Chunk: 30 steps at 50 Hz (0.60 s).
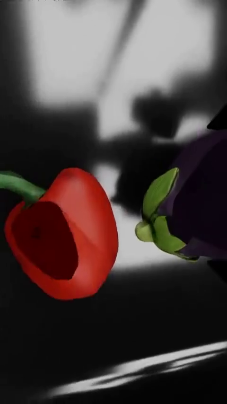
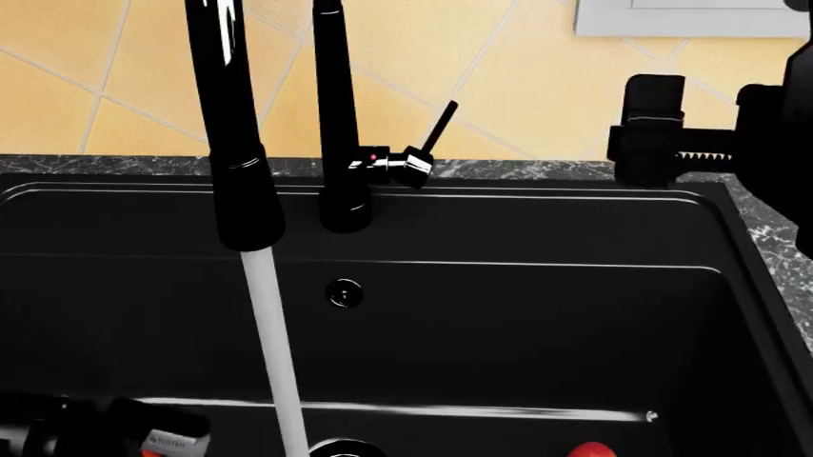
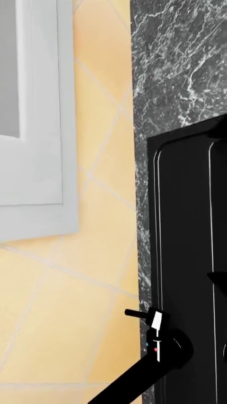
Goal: Pick the eggplants and mangos from the sink and place them in one bowl. Place the bell pepper in the other bowl. Then turn off the sink faucet.
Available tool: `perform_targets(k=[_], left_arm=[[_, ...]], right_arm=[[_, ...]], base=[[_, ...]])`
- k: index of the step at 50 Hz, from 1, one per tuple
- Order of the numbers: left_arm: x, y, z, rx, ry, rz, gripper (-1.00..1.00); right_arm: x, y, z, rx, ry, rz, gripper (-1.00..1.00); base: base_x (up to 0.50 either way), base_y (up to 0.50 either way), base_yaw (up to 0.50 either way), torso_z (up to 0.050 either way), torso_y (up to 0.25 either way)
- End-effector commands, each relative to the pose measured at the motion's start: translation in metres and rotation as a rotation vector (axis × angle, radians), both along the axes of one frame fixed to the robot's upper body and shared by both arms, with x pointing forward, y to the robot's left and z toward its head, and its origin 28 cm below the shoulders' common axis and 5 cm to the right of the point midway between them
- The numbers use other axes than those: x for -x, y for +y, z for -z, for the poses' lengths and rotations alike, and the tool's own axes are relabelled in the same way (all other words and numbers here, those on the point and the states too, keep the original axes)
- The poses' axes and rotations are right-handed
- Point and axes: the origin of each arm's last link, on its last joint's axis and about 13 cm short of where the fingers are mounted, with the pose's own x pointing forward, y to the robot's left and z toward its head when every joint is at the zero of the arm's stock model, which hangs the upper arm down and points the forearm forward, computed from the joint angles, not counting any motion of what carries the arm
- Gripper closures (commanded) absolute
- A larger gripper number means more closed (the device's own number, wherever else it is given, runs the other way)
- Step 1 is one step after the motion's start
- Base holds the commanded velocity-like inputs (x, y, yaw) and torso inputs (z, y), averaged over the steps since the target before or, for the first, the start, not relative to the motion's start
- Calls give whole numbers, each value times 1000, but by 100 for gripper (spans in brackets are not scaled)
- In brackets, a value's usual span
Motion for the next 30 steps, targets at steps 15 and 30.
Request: perform_targets(k=[15,30], left_arm=[[56,21,-124,268,-533,380,100],[69,27,-170,287,-790,251,100]], right_arm=[[2,13,71,-92,262,-151,-100],[-29,21,102,7,401,-215,-100]], base=[[0,0,0,0,0],[0,0,0,0,0]])
